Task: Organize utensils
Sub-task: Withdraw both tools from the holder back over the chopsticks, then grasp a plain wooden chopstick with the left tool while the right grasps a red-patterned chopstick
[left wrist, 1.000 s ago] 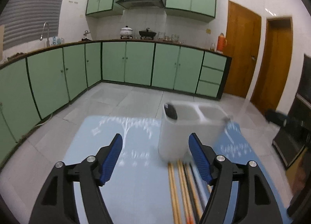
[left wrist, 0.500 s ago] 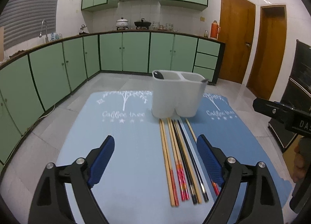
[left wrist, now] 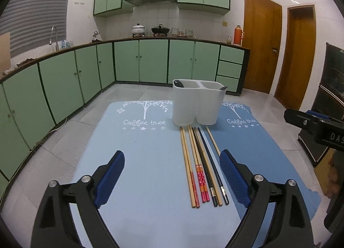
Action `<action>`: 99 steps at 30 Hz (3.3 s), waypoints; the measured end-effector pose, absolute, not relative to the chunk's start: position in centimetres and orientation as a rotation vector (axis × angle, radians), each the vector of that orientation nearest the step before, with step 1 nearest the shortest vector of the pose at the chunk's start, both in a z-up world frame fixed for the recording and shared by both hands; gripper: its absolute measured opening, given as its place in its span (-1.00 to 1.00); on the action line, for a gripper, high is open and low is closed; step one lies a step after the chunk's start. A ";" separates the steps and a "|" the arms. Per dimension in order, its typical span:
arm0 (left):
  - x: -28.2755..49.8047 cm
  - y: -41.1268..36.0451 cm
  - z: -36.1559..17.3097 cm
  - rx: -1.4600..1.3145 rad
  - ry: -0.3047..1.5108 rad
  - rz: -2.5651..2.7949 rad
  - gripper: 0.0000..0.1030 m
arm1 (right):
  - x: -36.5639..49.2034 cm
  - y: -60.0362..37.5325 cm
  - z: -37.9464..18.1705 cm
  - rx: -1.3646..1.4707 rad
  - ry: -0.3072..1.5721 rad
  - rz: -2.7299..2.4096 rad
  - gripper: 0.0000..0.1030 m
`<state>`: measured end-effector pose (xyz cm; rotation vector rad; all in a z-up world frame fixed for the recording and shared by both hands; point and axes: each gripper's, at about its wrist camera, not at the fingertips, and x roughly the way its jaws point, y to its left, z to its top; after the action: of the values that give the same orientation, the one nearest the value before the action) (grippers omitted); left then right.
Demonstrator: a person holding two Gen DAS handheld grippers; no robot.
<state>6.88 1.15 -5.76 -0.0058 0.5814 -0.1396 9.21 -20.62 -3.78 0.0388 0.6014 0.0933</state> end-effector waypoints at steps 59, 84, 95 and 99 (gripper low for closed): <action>8.4 0.2 -17.0 0.083 0.841 -0.139 0.81 | 8.6 -16.6 -19.1 -0.024 0.818 0.155 -0.62; 9.9 0.1 -17.9 0.078 0.900 -0.122 0.80 | 8.6 -16.7 -19.2 0.003 0.820 0.166 -0.61; 10.0 -1.0 -17.6 0.079 0.876 -0.137 0.31 | 8.6 -16.9 -19.2 0.020 0.819 0.167 -0.65; 9.5 -1.5 -17.5 0.072 0.863 -0.154 -0.09 | 8.7 -17.3 -19.2 0.039 0.820 0.162 -0.73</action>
<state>9.50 -1.50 -17.49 0.0724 0.8626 -0.1544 8.70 -17.31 -19.23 0.0389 0.8203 0.1618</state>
